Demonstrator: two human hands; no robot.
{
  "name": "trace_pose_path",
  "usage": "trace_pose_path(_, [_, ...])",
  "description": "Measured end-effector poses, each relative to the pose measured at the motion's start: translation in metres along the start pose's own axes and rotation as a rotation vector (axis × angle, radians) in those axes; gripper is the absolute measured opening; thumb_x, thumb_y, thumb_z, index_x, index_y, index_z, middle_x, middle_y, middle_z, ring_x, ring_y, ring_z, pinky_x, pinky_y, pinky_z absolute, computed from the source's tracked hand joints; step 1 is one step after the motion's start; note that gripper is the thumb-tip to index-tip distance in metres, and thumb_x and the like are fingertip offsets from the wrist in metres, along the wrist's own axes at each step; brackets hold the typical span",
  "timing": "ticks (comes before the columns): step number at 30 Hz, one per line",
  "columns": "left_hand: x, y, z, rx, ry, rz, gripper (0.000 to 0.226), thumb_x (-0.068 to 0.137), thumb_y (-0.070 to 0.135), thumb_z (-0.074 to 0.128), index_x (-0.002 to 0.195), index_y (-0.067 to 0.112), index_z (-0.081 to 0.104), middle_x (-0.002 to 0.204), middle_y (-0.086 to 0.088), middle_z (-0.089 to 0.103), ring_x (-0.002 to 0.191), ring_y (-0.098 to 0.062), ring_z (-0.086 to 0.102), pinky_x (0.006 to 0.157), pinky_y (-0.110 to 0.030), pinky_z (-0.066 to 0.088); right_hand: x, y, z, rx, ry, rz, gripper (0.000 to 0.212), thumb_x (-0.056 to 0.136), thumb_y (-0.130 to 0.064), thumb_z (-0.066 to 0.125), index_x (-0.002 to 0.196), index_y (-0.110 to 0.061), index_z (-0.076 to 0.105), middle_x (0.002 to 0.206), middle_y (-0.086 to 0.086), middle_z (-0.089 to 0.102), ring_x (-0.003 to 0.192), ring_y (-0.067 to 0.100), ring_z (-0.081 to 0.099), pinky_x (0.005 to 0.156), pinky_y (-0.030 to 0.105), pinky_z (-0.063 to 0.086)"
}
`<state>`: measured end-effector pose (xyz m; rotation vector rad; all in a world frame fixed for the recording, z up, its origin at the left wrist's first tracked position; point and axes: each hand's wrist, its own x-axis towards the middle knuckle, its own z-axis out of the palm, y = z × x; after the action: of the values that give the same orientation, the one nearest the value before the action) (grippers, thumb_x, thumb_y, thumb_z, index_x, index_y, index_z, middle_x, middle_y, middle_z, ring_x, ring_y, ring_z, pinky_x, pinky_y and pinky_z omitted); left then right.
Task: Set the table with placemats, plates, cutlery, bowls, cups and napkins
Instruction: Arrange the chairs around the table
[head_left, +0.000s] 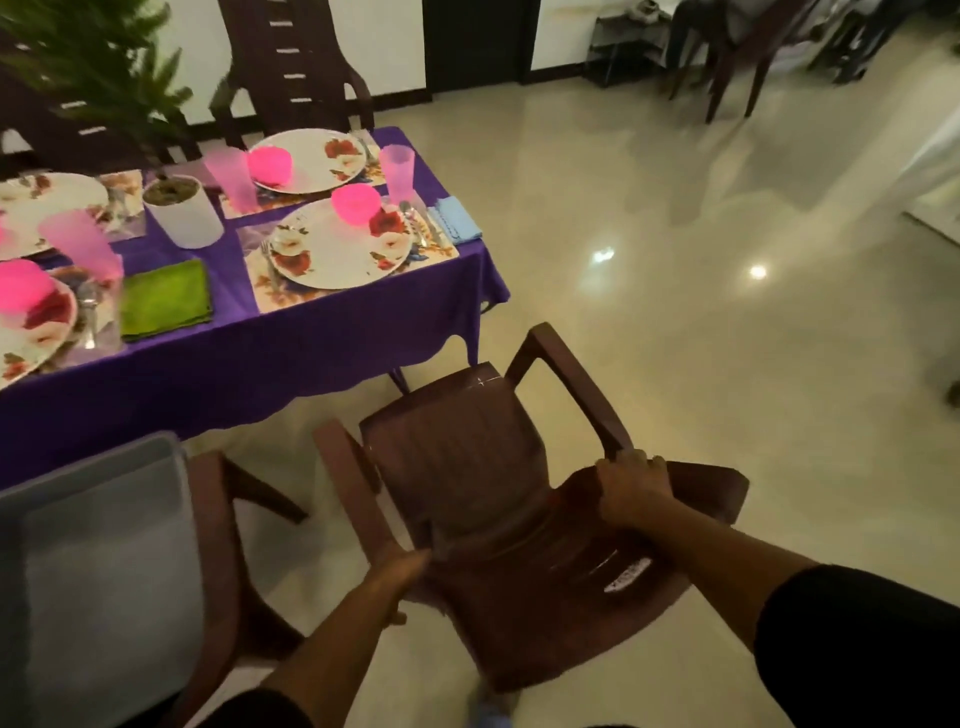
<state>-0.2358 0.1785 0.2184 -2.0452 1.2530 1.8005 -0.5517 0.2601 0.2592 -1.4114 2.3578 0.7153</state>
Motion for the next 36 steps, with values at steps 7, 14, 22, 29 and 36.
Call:
trace_pose_path(7, [0.040, 0.013, 0.050, 0.043, 0.217, -0.036, 0.058, 0.091, 0.027, 0.073, 0.140, 0.003, 0.055, 0.134, -0.018, 0.061, 0.113, -0.034, 0.061, 0.096, -0.045, 0.056, 0.039, 0.100, 0.016, -0.050, -0.113, 0.142, 0.060, 0.086, -0.065, 0.058, 0.131, -0.024, 0.056, 0.127, 0.005, 0.060, 0.120, 0.028, 0.056, 0.099, 0.046, 0.046])
trace_pose_path(14, [0.096, 0.004, 0.043, -0.005, 0.322, -0.219, 0.082, 0.079, 0.021, 0.087, 0.141, 0.003, 0.036, 0.136, -0.024, 0.043, 0.117, -0.045, 0.055, 0.090, -0.052, 0.059, 0.069, 0.098, 0.031, 0.022, -0.217, 0.083, 0.072, 0.077, -0.083, 0.059, 0.124, -0.029, 0.061, 0.106, -0.008, 0.065, 0.100, 0.015, 0.065, 0.084, 0.032, 0.056])
trace_pose_path(22, [0.120, 0.026, 0.001, -0.458, 0.046, -0.377, 0.022, 0.084, -0.005, 0.068, 0.105, -0.006, 0.073, 0.095, -0.021, 0.068, 0.085, -0.038, 0.065, 0.077, -0.048, 0.057, 0.078, 0.094, 0.020, 0.103, -0.091, 0.113, 0.067, 0.078, -0.081, 0.062, 0.120, -0.029, 0.060, 0.102, -0.011, 0.062, 0.098, 0.012, 0.062, 0.079, 0.028, 0.055])
trace_pose_path(29, [0.105, 0.015, -0.032, -0.659, -0.023, -0.374, 0.032, 0.078, -0.014, 0.063, 0.103, -0.001, 0.078, 0.115, -0.016, 0.064, 0.100, -0.040, 0.061, 0.081, -0.051, 0.057, 0.074, 0.076, 0.016, 0.119, -0.093, 0.128, 0.064, 0.076, -0.081, 0.064, 0.112, -0.029, 0.061, 0.093, -0.012, 0.058, 0.091, 0.012, 0.061, 0.078, 0.030, 0.056])
trace_pose_path(36, [0.100, 0.025, -0.053, -0.591, 0.019, -0.286, 0.018, 0.086, -0.005, 0.068, 0.102, -0.001, 0.073, 0.123, -0.020, 0.061, 0.113, -0.048, 0.060, 0.095, -0.062, 0.055, 0.063, 0.058, 0.009, 0.157, -0.073, 0.157, 0.065, 0.076, -0.081, 0.064, 0.112, -0.027, 0.060, 0.094, -0.012, 0.058, 0.092, 0.012, 0.061, 0.078, 0.030, 0.056])
